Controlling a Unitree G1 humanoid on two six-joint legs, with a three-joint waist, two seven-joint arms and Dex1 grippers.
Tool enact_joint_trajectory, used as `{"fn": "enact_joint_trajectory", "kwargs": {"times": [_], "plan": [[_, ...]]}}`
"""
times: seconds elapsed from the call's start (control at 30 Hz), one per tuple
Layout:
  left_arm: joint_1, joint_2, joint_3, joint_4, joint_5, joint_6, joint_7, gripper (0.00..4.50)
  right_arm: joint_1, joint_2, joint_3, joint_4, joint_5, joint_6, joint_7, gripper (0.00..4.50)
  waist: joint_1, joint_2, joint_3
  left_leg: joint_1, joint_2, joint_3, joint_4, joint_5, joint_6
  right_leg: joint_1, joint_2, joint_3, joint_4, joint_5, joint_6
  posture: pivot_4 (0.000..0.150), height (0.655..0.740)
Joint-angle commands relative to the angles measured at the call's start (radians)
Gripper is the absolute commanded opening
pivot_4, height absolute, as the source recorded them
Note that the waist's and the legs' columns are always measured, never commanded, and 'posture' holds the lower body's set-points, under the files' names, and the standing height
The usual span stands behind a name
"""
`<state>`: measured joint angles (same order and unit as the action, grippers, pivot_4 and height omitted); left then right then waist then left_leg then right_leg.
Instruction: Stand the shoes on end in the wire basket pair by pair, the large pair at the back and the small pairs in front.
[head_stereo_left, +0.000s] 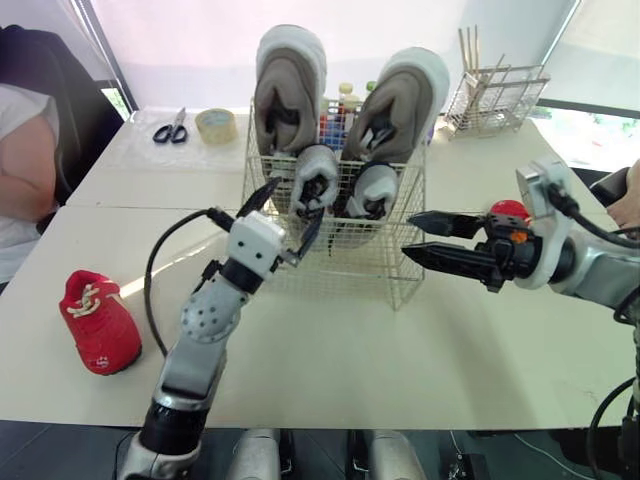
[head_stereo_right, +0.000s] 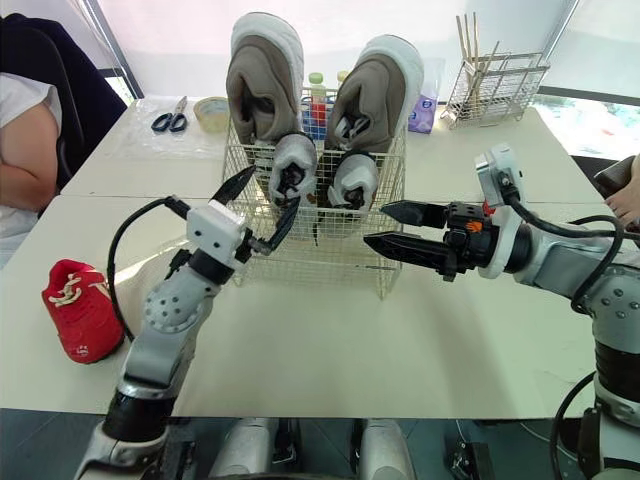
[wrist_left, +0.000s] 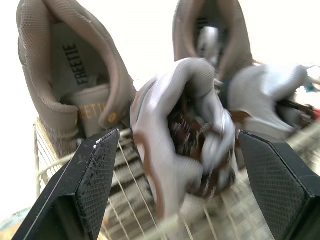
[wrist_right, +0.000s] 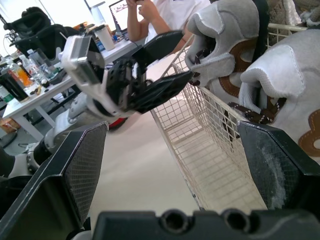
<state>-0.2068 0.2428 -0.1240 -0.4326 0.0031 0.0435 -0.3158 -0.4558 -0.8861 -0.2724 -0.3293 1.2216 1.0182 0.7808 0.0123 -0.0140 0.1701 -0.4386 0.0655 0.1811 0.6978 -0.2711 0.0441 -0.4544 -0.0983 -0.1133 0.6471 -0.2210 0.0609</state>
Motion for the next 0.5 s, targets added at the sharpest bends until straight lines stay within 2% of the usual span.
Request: {"fn": "enact_joint_trajectory", "kwargs": {"times": [0.03,0.1,0.2,0.3,0.33,0.37,0.4,0.5], "plan": [[-0.001,0.014,0.031,-0.081,-0.039,0.048,-0.013,3.89,-0.027,-0.005,-0.001,0.009,-0.018,-0.014,0.026,4.50,0.001,0.000,0.000,0.000,0.000,0.000,0.000,0.000,0.000,0.000,0.000,0.000,0.000,0.000,0.000,0.150,0.7352],[-0.024,0.017,0.048,-0.118,-0.071,0.101,-0.015,3.89,-0.032,-0.004,-0.002,0.025,-0.027,-0.015,0.036,4.50,0.000,0.000,0.000,0.000,0.000,0.000,0.000,0.000,0.000,0.000,0.000,0.000,-0.001,0.000,0.000,0.150,0.7352],[-0.116,0.029,0.089,-0.191,-0.161,0.294,-0.018,3.89,-0.036,0.013,-0.025,0.068,-0.030,-0.025,0.028,4.50,0.001,0.000,0.000,-0.001,0.000,-0.001,0.000,0.000,0.000,0.000,0.000,0.000,-0.001,0.000,0.000,0.150,0.7352],[-0.271,0.088,0.124,-0.247,-0.287,0.478,-0.076,3.89,-0.075,0.033,0.011,0.129,-0.178,-0.134,0.004,4.50,-0.001,0.000,0.000,-0.001,0.000,-0.001,0.000,0.000,0.000,0.000,0.001,0.000,-0.001,0.000,0.000,0.150,0.7352],[-0.328,0.099,0.162,-0.256,-0.366,0.540,-0.084,4.16,-0.095,0.035,0.013,0.140,-0.200,-0.154,0.012,4.50,-0.001,0.000,0.000,-0.001,0.000,-0.001,0.000,0.000,0.000,0.000,0.001,0.000,-0.001,0.000,0.000,0.150,0.7352],[-0.370,0.112,0.197,-0.268,-0.442,0.590,-0.097,4.45,-0.113,0.036,-0.013,0.149,-0.170,-0.139,0.012,4.50,-0.001,0.000,0.000,-0.001,0.000,-0.001,0.000,0.000,0.000,0.000,0.001,0.000,0.000,0.000,0.000,0.150,0.7352],[-0.402,0.132,0.232,-0.277,-0.520,0.639,-0.113,4.48,-0.120,0.023,-0.053,0.151,-0.118,-0.108,0.024,4.50,-0.002,0.000,0.000,-0.002,0.000,0.000,0.000,0.002,-0.003,-0.002,0.001,0.000,0.000,0.000,0.000,0.150,0.7352],[-0.446,0.211,0.264,-0.299,-0.651,0.740,-0.165,4.48,-0.108,-0.046,-0.216,0.232,0.019,-0.012,0.050,4.50,0.001,0.000,0.000,-0.002,0.000,-0.001,-0.001,0.005,-0.008,-0.002,0.001,0.000,0.000,0.000,0.001,0.150,0.7352]]}}
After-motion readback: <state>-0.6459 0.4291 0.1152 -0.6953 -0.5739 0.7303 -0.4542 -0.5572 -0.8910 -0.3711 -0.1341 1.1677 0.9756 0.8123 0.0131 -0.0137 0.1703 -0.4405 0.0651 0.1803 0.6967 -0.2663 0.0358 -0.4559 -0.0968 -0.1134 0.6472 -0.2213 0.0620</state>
